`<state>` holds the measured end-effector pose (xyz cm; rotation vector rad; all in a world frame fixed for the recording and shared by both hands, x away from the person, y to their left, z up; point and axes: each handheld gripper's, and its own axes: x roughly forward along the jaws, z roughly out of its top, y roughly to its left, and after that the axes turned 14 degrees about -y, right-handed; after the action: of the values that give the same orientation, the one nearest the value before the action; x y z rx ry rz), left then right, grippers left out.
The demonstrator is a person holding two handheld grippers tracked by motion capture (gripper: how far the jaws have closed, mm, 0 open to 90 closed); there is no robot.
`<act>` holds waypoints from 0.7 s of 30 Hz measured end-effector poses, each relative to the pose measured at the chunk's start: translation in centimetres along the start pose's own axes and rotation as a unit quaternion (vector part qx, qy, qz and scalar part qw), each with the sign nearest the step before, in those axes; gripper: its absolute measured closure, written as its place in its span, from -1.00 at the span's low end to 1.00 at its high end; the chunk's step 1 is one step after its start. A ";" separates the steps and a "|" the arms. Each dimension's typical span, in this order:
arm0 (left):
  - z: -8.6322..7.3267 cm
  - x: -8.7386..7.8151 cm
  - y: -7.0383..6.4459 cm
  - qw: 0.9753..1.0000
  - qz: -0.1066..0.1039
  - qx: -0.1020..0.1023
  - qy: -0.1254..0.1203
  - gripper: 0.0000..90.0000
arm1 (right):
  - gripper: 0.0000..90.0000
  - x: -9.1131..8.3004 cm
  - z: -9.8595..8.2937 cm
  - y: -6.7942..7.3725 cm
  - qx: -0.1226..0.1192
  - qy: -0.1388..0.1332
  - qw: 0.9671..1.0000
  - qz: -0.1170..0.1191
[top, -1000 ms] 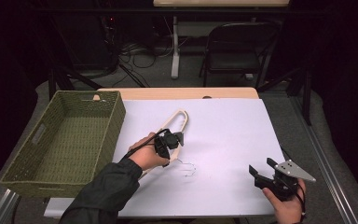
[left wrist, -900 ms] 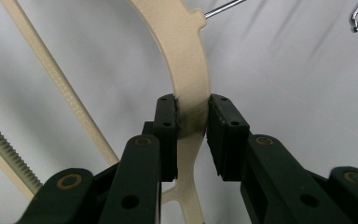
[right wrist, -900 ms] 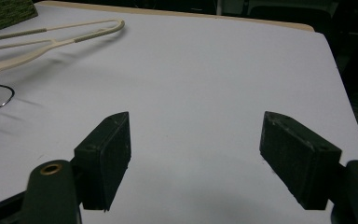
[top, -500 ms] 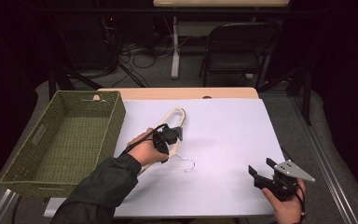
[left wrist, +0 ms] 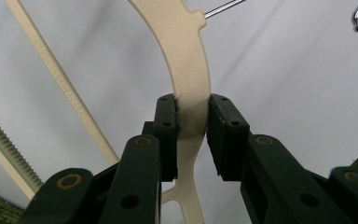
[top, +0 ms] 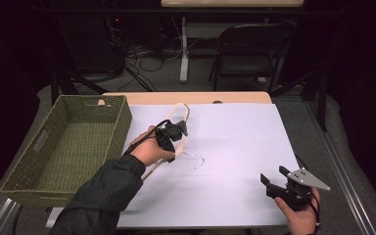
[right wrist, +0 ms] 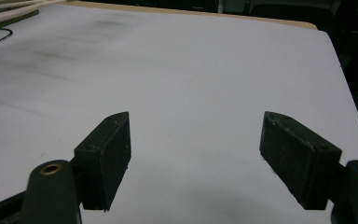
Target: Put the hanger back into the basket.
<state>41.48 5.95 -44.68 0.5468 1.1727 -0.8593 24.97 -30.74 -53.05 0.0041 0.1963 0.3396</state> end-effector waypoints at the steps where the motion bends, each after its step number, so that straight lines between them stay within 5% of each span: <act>1: 0.1 -0.2 0.1 1.000 0.000 -0.006 -0.003 0.66 | -0.45 0.0 0.0 0.0 0.000 0.000 1.000 0.001; 21: 0.7 -5.9 1.4 0.998 0.033 -0.040 -0.033 0.66 | -0.45 0.1 -0.1 0.1 0.002 0.003 1.000 0.003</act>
<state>42.22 7.93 -38.90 0.4855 1.1185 -0.7647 24.96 -30.61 -53.14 0.0078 0.2033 0.3460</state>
